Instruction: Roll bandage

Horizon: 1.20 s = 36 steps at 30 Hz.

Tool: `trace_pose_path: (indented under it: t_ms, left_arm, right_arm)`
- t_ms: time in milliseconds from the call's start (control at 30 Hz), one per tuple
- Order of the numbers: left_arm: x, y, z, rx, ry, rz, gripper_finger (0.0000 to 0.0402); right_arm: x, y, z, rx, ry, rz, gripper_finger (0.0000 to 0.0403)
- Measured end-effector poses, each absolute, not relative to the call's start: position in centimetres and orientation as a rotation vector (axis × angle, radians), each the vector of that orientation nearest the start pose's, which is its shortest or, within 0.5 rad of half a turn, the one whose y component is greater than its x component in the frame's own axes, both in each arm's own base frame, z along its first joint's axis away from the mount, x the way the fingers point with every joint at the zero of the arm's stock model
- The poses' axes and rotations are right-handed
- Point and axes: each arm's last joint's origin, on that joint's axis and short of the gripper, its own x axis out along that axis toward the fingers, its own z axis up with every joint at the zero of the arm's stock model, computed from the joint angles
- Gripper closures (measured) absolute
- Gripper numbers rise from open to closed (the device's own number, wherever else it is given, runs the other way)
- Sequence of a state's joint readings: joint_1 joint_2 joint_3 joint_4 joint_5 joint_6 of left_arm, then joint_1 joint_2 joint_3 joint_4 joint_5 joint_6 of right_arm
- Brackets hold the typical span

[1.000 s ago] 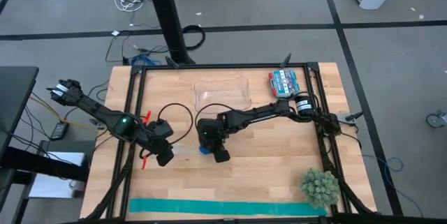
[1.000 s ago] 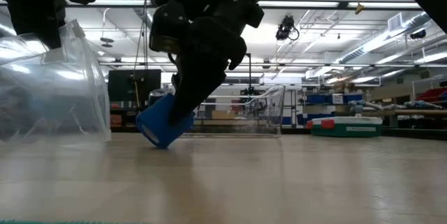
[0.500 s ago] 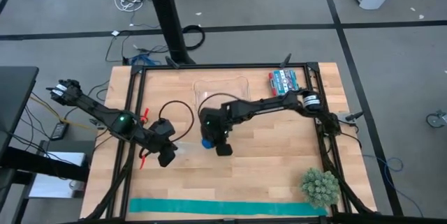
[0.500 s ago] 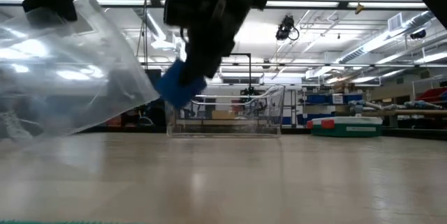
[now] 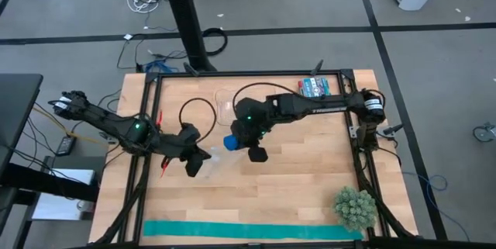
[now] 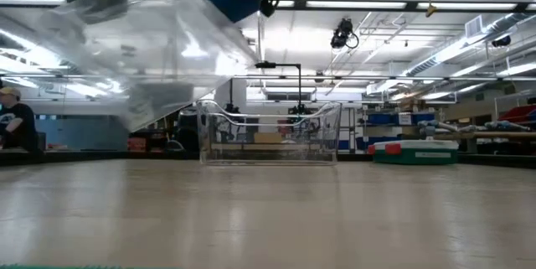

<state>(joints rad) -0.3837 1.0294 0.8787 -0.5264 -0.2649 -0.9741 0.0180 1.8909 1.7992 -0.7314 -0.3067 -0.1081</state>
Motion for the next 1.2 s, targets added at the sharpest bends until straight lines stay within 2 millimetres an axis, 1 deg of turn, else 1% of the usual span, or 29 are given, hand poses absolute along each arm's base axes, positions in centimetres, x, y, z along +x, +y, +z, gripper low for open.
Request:
trace_pose_path:
  t_ms: [233,400,533,700,800,867,1033,1200]
  left_arm:
    - [20.4,-5.9,29.6,-0.791,0.556,0.269,0.04]
    - [20.7,-5.3,29.8,-0.814,0.504,0.32,0.04]
    - [20.7,-5.1,29.7,-0.843,0.485,0.363,0.04]
    - [20.7,-4.9,29.8,-0.839,0.444,0.413,0.04]
    - [20.7,-4.8,29.8,-0.858,0.427,0.436,0.04]
    - [20.7,-4.8,29.9,-0.867,0.417,0.436,0.04]
    - [20.8,-4.9,30.0,-0.865,0.409,0.429,0.04]
    - [20.9,-5.0,30.0,-0.802,0.444,0.364,0.04]
  right_arm:
    - [41.4,1.5,32.7,0.04,0.798,0.307,0.0394]
    - [41.4,1.5,32.6,0.052,0.804,0.286,0.0394]
    - [41.3,1.5,32.8,0.099,0.809,0.28,0.0394]
    - [41.3,1.6,32.9,0.104,0.803,0.294,0.0394]
    - [41.2,1.6,32.8,0.101,0.809,0.27,0.0394]
    - [41.2,1.5,32.7,0.098,0.822,0.251,0.0394]
    - [40.9,1.7,32.6,0.103,0.844,0.308,0.0394]
    - [40.1,1.3,32.6,0.098,0.909,0.296,0.0394]
